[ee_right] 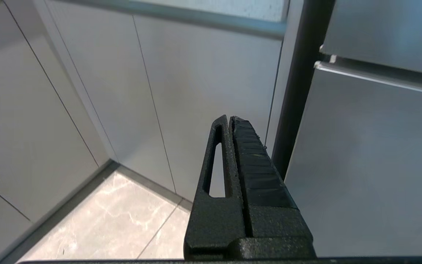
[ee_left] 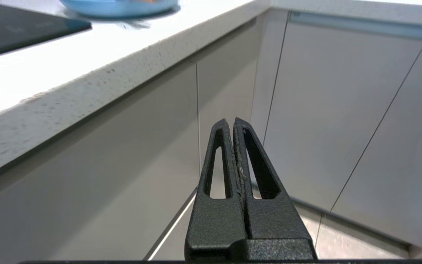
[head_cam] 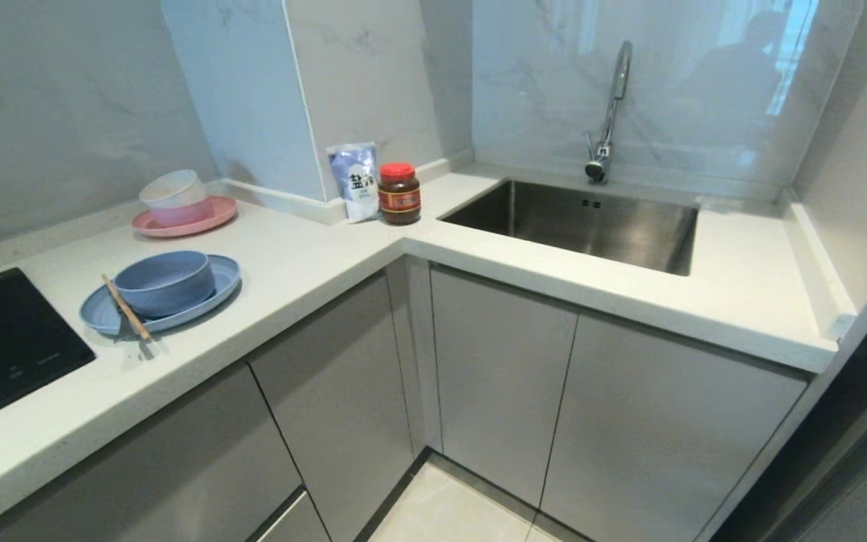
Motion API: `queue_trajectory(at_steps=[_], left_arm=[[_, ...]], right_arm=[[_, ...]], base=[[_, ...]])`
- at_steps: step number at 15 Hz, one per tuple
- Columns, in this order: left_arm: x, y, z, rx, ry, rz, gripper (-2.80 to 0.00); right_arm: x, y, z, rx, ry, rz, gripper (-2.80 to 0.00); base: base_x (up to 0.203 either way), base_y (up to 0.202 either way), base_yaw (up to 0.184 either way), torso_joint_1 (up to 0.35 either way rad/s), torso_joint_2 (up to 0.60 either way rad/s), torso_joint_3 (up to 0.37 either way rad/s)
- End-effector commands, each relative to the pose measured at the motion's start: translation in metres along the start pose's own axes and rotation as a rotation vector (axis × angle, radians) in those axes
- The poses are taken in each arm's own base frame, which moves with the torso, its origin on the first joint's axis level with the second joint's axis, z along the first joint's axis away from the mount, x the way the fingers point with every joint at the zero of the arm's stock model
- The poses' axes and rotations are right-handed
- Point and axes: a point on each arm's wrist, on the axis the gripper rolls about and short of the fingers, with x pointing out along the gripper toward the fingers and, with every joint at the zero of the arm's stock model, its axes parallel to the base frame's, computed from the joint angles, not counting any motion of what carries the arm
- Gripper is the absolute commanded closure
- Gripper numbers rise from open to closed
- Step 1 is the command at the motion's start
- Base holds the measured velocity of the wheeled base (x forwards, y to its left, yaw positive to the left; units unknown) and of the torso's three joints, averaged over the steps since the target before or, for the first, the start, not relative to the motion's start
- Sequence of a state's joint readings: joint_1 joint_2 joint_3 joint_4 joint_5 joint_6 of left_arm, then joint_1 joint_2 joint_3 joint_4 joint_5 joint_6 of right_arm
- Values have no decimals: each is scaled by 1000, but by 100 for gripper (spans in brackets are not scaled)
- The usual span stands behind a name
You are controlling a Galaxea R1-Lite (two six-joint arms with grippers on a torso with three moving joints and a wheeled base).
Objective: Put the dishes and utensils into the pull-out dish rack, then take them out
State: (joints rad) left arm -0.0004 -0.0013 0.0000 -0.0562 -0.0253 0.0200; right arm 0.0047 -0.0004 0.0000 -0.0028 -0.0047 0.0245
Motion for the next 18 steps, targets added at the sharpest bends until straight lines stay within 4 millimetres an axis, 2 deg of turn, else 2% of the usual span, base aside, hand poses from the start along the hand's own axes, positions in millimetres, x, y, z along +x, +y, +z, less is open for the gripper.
queue_trajectory(at_steps=[1, 18], left_arm=[[2, 0, -7, -1, 25, 1, 0], [2, 0, -7, -2, 26, 1, 0]], right_arm=[[0, 0, 0, 0, -3, 2, 0], [0, 0, 0, 0, -3, 1, 0]], base=[[0, 0, 0, 5, 0, 205], [0, 0, 0, 2, 3, 194]])
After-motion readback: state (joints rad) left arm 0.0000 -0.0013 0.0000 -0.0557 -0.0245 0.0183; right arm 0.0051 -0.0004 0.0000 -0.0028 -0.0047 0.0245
